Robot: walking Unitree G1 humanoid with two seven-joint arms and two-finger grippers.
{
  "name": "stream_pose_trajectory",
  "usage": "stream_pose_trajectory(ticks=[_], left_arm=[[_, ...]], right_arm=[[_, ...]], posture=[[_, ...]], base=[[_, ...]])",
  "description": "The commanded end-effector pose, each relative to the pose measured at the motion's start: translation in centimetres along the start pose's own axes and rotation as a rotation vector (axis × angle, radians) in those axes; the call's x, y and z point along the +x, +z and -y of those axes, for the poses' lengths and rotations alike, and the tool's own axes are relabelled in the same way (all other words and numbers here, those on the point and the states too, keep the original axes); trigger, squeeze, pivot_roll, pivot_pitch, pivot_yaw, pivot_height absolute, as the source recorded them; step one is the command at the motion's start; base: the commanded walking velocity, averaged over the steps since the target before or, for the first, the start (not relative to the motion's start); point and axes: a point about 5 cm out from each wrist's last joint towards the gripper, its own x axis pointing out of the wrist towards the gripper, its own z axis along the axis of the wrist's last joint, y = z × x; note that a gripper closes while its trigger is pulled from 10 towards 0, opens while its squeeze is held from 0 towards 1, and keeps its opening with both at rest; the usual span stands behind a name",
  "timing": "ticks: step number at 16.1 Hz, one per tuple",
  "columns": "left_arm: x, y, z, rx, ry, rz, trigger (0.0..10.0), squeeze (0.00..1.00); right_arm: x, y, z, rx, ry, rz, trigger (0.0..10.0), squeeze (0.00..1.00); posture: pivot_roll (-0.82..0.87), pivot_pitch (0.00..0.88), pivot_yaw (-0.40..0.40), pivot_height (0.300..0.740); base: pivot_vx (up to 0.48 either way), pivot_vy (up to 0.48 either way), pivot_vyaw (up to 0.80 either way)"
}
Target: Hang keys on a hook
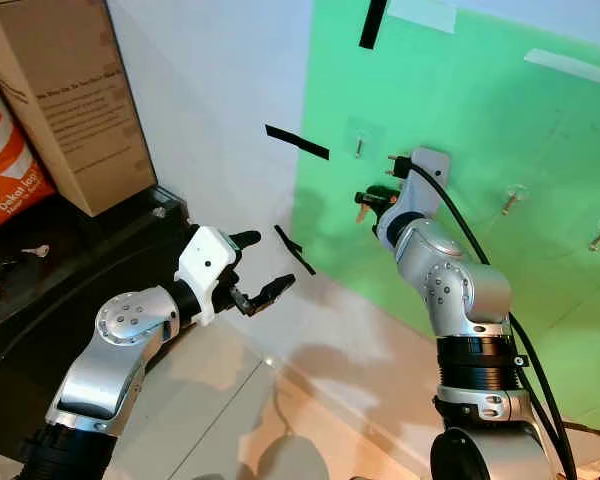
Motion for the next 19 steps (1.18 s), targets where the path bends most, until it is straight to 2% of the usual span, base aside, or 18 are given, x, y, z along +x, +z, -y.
stream_pose_trajectory(ticks=[1, 3, 4, 9, 15, 19], left_arm=[[0.1, 0.5, 0.1, 0.029, -0.012, 0.013, 10.0, 0.0], [0.1, 0.5, 0.0, 0.032, -0.011, 0.013, 10.0, 0.0], [0.1, 0.5, 0.0, 0.033, -0.01, 0.014, 10.0, 0.0], [0.2, 0.6, 0.0, 0.038, -0.019, 0.013, 10.0, 0.0], [0.2, 0.6, 0.0, 0.041, -0.022, 0.013, 10.0, 0.0], [0.2, 0.6, 0.0, 0.042, -0.022, 0.012, 10.0, 0.0]], right_arm=[[-0.2, 0.0, 0.1, 0.008, -0.001, -0.006, 10.0, 0.0], [-0.3, 0.4, -0.2, 0.02, 0.027, 0.012, 10.0, 0.0], [-0.5, 1.2, -0.9, 0.025, 0.081, 0.05, 10.0, 0.0], [-1.0, 3.7, -2.0, 0.08, 0.131, 0.176, 10.0, 0.0], [-0.6, 4.6, -2.3, 0.107, 0.125, 0.216, 10.0, 0.0], [-0.3, 4.5, -2.6, 0.091, 0.134, 0.195, 10.0, 0.0]], posture=[[-0.02, 0.0, -0.072, 0.74], [-0.02, 0.0, -0.071, 0.74], [-0.02, 0.0, -0.07, 0.74], [-0.02, 0.0, -0.063, 0.74], [-0.02, 0.0, -0.063, 0.74], [-0.02, 0.0, -0.068, 0.74]], base=[[0.0, 0.0, 0.0], [0.0, 0.0, 0.0], [0.0, 0.0, 0.0], [0.0, 0.0, 0.0], [0.0, 0.0, 0.0], [0.0, 0.0, 0.0]])
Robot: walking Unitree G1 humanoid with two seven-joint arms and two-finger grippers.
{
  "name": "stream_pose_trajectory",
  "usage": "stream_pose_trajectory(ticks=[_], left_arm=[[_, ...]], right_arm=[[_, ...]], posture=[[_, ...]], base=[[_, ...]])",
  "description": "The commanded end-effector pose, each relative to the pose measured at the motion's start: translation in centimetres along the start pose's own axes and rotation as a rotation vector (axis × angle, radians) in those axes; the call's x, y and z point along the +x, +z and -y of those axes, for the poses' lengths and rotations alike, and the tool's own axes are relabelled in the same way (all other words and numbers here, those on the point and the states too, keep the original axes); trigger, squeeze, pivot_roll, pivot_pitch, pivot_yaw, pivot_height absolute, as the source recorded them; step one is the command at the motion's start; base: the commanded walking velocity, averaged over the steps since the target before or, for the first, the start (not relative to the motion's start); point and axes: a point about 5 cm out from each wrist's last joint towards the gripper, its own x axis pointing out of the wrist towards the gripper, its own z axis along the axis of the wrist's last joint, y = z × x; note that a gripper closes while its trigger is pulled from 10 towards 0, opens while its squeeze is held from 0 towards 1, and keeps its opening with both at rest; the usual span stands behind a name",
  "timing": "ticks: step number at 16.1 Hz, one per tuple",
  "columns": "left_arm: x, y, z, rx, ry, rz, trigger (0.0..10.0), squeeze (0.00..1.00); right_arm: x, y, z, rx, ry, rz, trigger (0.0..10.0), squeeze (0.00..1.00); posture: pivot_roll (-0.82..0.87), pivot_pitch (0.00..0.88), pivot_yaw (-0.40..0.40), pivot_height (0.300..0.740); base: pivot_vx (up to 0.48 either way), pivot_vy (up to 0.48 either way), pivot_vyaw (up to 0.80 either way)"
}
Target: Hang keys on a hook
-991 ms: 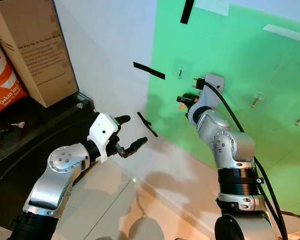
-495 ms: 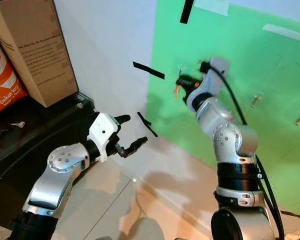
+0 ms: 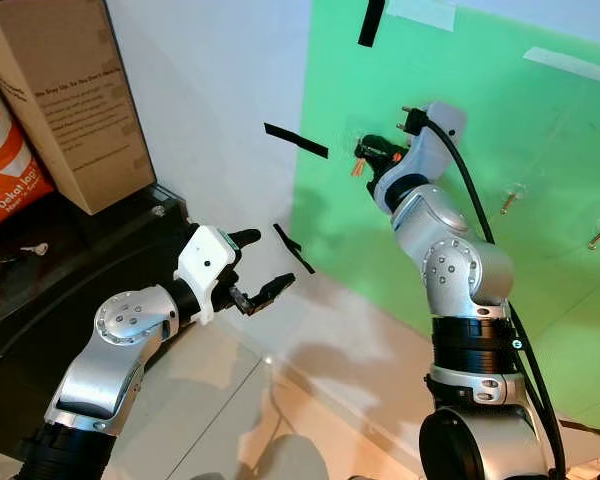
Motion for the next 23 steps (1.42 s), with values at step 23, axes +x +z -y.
stream_pose_trajectory(ticks=[23], left_arm=[[0.4, 0.4, 0.2, 0.03, -0.026, -0.001, 10.0, 0.0]], right_arm=[[0.5, -1.4, 1.0, -0.075, -0.052, -0.108, 10.0, 0.0]], posture=[[-0.02, 0.0, -0.066, 0.74]], base=[[0.0, 0.0, 0.0]])
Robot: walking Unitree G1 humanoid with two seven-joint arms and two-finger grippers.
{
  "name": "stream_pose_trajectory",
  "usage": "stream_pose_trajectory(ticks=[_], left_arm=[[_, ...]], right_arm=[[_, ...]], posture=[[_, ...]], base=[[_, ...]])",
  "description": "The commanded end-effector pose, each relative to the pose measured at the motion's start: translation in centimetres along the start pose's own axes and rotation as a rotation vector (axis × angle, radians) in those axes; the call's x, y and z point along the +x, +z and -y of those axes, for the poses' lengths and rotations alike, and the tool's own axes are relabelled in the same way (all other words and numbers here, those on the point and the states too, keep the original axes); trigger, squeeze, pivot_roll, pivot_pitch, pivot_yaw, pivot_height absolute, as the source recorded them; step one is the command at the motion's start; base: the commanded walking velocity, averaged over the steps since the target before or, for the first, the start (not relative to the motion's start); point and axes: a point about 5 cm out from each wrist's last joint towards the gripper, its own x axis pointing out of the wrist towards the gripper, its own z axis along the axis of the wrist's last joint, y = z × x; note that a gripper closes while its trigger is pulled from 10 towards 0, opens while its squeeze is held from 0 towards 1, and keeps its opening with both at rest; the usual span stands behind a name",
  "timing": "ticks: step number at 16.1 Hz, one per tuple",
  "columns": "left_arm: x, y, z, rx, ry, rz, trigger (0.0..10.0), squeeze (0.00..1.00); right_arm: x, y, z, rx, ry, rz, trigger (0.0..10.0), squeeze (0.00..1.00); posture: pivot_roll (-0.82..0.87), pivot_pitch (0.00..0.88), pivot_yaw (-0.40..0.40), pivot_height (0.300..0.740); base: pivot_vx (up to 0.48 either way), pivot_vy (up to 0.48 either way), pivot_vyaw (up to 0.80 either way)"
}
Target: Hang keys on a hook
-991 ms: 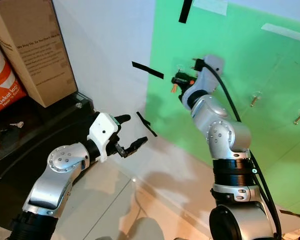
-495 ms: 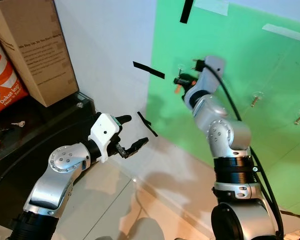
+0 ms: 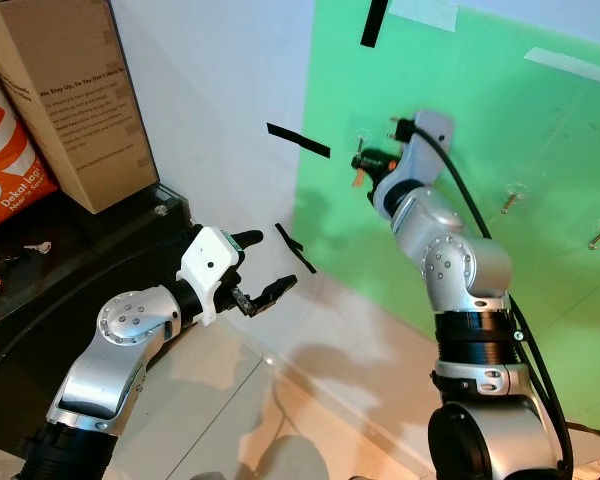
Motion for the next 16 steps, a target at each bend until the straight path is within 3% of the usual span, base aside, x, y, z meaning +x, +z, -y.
stream_pose_trajectory(ticks=[1, 8, 12, 13, 14, 16], left_arm=[[0.2, 0.4, 0.0, 0.022, -0.016, 0.004, 10.0, 0.0], [0.3, 0.4, -0.1, 0.024, -0.015, 0.005, 10.0, 0.0], [0.3, 0.8, -0.4, 0.028, 0.036, 0.035, 10.0, 0.0], [0.1, 1.0, -0.6, 0.015, 0.057, 0.056, 10.0, 0.0], [0.0, 1.3, -0.9, 0.005, 0.075, 0.071, 10.0, 0.0], [-0.1, 1.4, -1.0, 0.007, 0.073, 0.071, 10.0, 0.0]], right_arm=[[0.0, -0.2, -0.1, -0.01, -0.006, -0.016, 10.0, 0.0], [0.1, -0.2, -0.3, -0.01, -0.015, -0.014, 10.0, 0.0], [-2.6, 1.3, -0.5, 0.028, 0.185, 0.108, 10.0, 0.0], [-3.8, 1.3, -0.4, 0.004, 0.235, 0.128, 10.0, 0.0], [-4.8, 1.8, -0.2, -0.089, 0.243, 0.169, 10.0, 0.0], [-5.4, 2.3, -0.1, -0.191, 0.23, 0.18, 10.0, 0.0]], posture=[[-0.02, 0.0, -0.066, 0.74], [-0.02, 0.0, -0.069, 0.74], [-0.01, 0.0, -0.085, 0.74], [-0.01, 0.0, -0.087, 0.74], [-0.02, 0.0, -0.082, 0.74], [-0.03, 0.0, -0.077, 0.74]], base=[[0.0, 0.0, 0.0], [0.0, 0.0, 0.0], [0.0, 0.0, 0.0], [0.0, 0.0, 0.0], [0.0, 0.0, 0.0], [0.0, 0.0, 0.0]])
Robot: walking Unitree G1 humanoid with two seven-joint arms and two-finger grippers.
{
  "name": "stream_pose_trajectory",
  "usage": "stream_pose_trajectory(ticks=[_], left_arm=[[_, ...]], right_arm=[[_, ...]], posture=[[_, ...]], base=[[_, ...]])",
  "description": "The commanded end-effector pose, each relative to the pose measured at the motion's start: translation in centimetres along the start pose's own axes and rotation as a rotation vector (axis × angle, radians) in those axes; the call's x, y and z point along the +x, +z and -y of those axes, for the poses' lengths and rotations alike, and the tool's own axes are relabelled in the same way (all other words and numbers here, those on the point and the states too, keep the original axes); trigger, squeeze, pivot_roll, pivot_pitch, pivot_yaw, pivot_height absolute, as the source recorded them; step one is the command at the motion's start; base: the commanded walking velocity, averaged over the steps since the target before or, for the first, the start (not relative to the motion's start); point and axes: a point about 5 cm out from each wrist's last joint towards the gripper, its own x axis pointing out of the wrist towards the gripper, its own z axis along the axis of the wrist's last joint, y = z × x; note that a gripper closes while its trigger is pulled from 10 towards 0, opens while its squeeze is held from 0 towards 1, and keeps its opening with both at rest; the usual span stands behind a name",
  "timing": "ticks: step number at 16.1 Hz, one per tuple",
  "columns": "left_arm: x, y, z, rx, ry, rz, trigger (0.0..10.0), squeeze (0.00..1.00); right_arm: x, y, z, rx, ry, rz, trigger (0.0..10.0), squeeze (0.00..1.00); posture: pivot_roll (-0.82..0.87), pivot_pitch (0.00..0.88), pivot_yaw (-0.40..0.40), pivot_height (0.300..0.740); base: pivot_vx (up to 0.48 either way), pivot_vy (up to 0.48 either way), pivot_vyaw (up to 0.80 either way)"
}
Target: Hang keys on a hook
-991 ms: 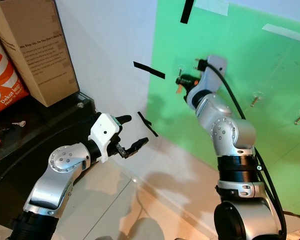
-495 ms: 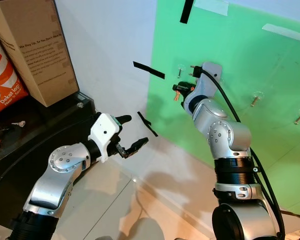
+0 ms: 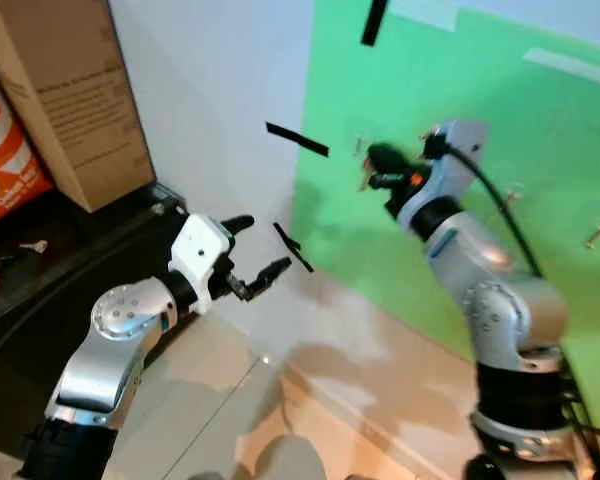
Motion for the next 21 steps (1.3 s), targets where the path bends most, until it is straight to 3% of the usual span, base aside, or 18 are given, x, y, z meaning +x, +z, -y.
stream_pose_trajectory(ticks=[1, 3, 5, 9, 12, 13, 15, 16, 17, 18, 19, 21], left_arm=[[0.0, 0.6, -0.1, 0.01, -0.006, 0.017, 10.0, 0.0], [-0.1, 0.5, 0.0, 0.014, -0.011, 0.009, 10.0, 0.0], [-0.1, 0.4, 0.0, 0.012, -0.015, 0.002, 10.0, 0.0], [-0.1, 0.3, 0.1, 0.023, -0.025, -0.011, 10.0, 0.0], [0.1, 0.5, 0.0, 0.03, -0.028, -0.007, 10.0, 0.0], [0.2, 0.6, 0.0, 0.029, -0.032, -0.004, 10.0, 0.0], [0.2, 0.6, 0.0, 0.027, -0.035, -0.005, 10.0, 0.0], [0.2, 0.5, 0.0, 0.028, -0.038, -0.01, 10.0, 0.0], [0.2, 0.4, 0.0, 0.03, -0.042, -0.018, 10.0, 0.0], [0.0, 0.2, 0.0, 0.035, -0.044, -0.029, 10.0, 0.0], [-0.1, 0.1, 0.0, 0.039, -0.045, -0.038, 10.0, 0.0], [-0.4, -0.1, 0.2, 0.032, -0.067, -0.052, 10.0, 0.0]], right_arm=[[-0.5, 0.5, -0.3, -0.115, -0.001, -0.015, 10.0, 0.0], [-1.2, 0.7, -0.3, -0.397, -0.04, -0.077, 10.0, 0.0], [-1.5, 0.6, -1.1, -0.502, 0.004, -0.104, 10.0, 0.0], [-1.4, 0.9, -2.5, -0.51, 0.056, -0.095, 10.0, 0.0], [-1.6, 0.2, -3.1, -0.375, 0.108, -0.121, 10.0, 0.0], [-2.1, -1.7, -2.5, -0.408, 0.128, -0.247, 10.0, 0.0], [-3.1, -3.9, -2.5, -0.326, 0.211, -0.383, 10.0, 0.0], [-3.8, -5.3, -2.1, -0.344, 0.238, -0.474, 10.0, 0.0], [-5.0, -7.4, -1.0, -0.47, 0.247, -0.622, 10.0, 0.0], [-5.6, -8.0, -0.3, -0.544, 0.26, -0.68, 10.0, 0.0], [-5.8, -7.9, -0.1, -0.539, 0.274, -0.694, 10.0, 0.0], [-4.9, -4.4, -1.4, -0.318, 0.35, -0.544, 10.0, 0.0]], posture=[[-0.03, 0.0, -0.074, 0.74], [-0.03, 0.0, -0.074, 0.74], [-0.04, 0.0, -0.071, 0.74], [-0.03, 0.0, -0.064, 0.74], [-0.03, 0.0, -0.059, 0.74], [-0.03, 0.0, -0.056, 0.74], [-0.04, 0.0, -0.053, 0.74], [-0.04, 0.0, -0.055, 0.74], [-0.04, 0.0, -0.056, 0.74], [-0.04, 0.0, -0.059, 0.74], [-0.04, 0.0, -0.062, 0.74], [-0.04, 0.0, -0.064, 0.74]], base=[[0.0, 0.0, 0.0], [0.0, 0.0, 0.0], [0.0, 0.0, 0.0], [0.0, 0.0, 0.0], [0.0, 0.0, 0.0], [0.0, 0.0, 0.0], [0.0, 0.0, 0.0], [0.0, 0.0, 0.0], [0.0, 0.0, 0.0], [0.0, 0.0, 0.0], [0.0, 0.0, 0.0], [0.0, 0.0, 0.0]])
